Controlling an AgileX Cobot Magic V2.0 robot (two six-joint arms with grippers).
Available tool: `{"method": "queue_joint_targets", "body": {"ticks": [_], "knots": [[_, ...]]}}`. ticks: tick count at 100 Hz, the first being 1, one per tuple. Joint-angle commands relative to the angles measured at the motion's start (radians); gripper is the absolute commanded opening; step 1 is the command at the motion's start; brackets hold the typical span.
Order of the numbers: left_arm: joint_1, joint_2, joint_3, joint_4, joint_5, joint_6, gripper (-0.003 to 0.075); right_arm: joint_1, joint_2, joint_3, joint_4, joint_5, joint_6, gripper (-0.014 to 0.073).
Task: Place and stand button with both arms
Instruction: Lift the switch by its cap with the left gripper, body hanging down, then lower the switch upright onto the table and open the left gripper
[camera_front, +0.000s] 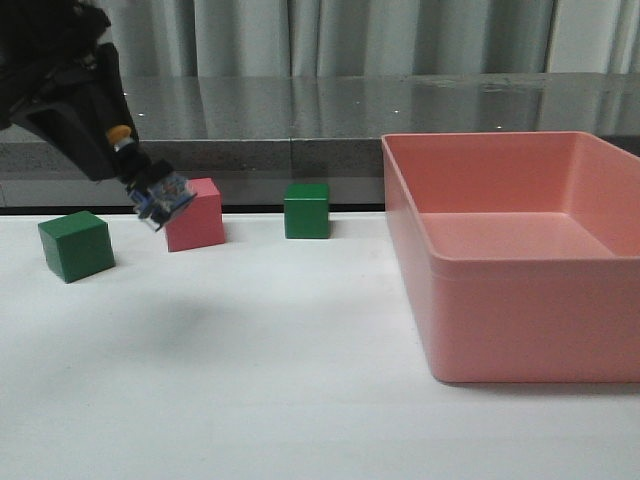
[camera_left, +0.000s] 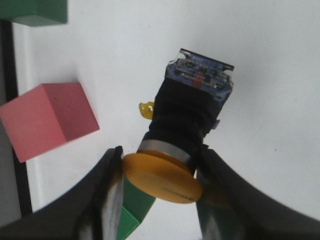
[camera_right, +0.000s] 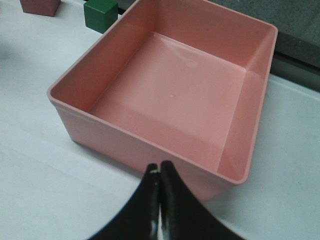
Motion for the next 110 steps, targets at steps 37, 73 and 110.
{"method": "queue_joint_targets", "body": {"ticks": [37,73,110], "knots": [[-0.336,0.108,-0.030,0.736,0.003,-0.644,-0.0020,-0.008,0.005,-0.023,-0.010,-0.085,-0.002,-0.0062],[-0.385,0.190,-0.030,0.854,0.095,-0.733,-0.0019,-0.008,0.005,-0.023,-0.010,-0.083,-0.002,-0.0062],[-0.387,0.190,-0.030,0.833,0.149,-0.733,0.0310,-0.008,0.005,-0.023,-0.010,-0.082,-0.002,-0.0062]]}}
